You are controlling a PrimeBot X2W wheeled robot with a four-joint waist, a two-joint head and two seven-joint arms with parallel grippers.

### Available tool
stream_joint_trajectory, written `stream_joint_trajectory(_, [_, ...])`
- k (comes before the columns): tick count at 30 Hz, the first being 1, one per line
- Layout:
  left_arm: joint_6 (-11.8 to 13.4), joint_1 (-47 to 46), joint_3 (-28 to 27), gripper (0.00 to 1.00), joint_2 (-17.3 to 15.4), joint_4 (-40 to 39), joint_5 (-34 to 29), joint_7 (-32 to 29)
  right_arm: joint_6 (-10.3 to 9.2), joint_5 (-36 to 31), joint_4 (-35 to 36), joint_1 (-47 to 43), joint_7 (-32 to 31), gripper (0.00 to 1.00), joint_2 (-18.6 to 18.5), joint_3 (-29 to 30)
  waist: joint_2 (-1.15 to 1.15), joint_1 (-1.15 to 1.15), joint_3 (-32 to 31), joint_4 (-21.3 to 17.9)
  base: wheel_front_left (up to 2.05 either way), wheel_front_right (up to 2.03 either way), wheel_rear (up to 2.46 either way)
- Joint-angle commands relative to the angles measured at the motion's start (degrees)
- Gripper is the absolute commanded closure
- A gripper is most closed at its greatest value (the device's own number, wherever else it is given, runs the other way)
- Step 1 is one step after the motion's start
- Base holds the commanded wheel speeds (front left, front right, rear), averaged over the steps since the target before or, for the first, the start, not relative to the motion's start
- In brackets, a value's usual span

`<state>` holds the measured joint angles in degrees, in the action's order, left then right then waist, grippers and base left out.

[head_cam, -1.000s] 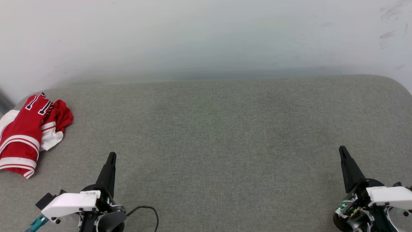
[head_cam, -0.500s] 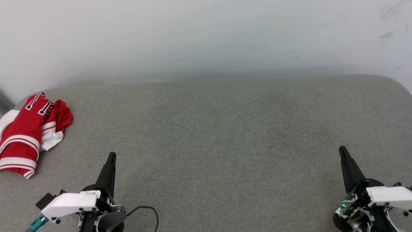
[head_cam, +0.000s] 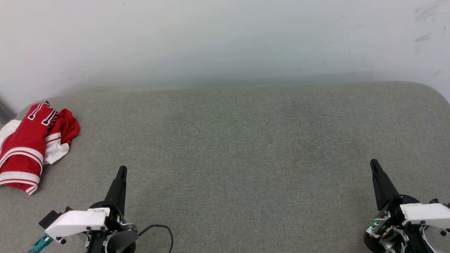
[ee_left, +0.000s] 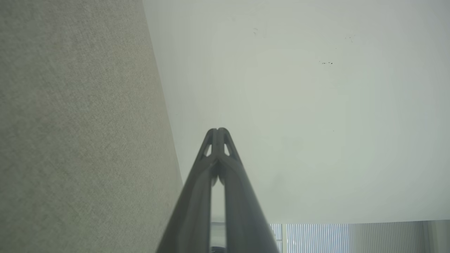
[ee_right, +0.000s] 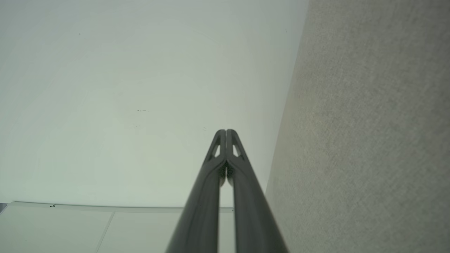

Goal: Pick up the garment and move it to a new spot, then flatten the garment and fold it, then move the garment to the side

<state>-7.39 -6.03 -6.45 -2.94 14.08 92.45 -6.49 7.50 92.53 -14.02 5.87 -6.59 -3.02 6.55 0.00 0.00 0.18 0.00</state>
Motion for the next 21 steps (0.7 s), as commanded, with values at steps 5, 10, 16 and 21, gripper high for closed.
stream_joint_trajectory(5, [-0.2,-0.4,-0.1,1.00,0.1,0.1,-0.1,-0.2,-0.02,-0.3,-0.1,0.6,0.0,1.00,0.2,0.0,0.00,0.00,0.0,0.0,0.00,0.00,0.00])
stream_joint_trajectory(10, [-0.2,-0.4,-0.1,1.00,0.1,0.1,-0.1,-0.2,-0.02,-0.3,-0.1,0.6,0.0,1.00,0.2,0.0,0.00,0.00,0.0,0.0,0.00,0.00,0.00])
stream_joint_trajectory(16, [0.0,0.5,0.1,0.00,0.1,0.6,0.0,0.1,-0.01,0.0,-0.7,-0.6,0.0,0.00,0.0,-0.1,0.00,0.00,0.0,0.0,0.00,0.00,0.00])
stream_joint_trajectory(21, [0.1,1.8,0.5,0.00,0.2,1.5,-0.3,0.7,-0.02,-0.3,-1.5,-1.6,0.6,0.00,0.0,-0.5,0.00,0.00,0.0,0.0,0.00,0.00,0.00])
